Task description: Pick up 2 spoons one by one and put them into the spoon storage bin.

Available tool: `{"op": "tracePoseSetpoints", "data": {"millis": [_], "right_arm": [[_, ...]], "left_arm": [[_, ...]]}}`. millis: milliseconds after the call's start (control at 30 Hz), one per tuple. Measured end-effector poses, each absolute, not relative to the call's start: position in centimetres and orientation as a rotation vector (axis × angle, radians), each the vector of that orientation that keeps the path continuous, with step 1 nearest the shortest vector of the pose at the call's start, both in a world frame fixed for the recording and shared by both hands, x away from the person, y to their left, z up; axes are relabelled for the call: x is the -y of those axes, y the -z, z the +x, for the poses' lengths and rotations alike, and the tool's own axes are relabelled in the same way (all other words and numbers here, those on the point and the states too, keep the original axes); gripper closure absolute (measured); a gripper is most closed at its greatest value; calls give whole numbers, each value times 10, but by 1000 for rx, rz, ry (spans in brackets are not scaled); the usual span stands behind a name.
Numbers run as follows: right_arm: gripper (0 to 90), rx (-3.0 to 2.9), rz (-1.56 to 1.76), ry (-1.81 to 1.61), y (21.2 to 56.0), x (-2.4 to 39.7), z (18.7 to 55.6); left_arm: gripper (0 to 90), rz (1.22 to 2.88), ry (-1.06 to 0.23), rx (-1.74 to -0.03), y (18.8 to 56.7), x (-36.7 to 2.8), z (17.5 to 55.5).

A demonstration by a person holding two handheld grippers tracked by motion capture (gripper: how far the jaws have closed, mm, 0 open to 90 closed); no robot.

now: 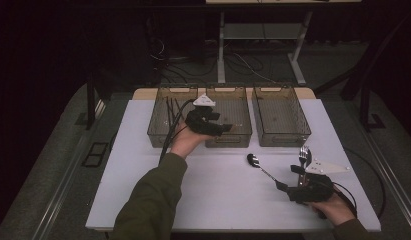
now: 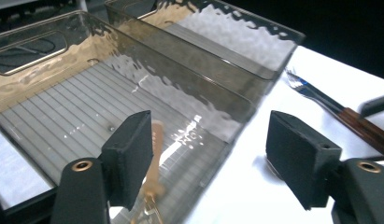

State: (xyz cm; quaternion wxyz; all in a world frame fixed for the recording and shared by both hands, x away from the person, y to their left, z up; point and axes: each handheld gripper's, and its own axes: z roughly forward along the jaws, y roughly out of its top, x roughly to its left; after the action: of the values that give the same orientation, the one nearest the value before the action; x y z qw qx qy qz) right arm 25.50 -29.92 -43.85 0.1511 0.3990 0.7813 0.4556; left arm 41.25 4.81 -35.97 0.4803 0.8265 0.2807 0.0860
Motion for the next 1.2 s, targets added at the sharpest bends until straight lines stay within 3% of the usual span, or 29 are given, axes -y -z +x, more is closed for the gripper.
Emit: {"op": "tracePoseSetpoints", "data": {"millis": [567, 933, 1200], "right_arm": [[155, -2248, 1167, -1293, 441, 300, 256], [134, -2242, 1192, -1285, 440, 300, 257], [134, -2235, 1199, -1292, 439, 301, 258]], "left_arm": [[154, 1956, -229, -703, 386, -119, 343], [31, 1975, -263, -697, 411, -143, 309], [0, 1979, -232, -674, 426, -149, 286]]}}
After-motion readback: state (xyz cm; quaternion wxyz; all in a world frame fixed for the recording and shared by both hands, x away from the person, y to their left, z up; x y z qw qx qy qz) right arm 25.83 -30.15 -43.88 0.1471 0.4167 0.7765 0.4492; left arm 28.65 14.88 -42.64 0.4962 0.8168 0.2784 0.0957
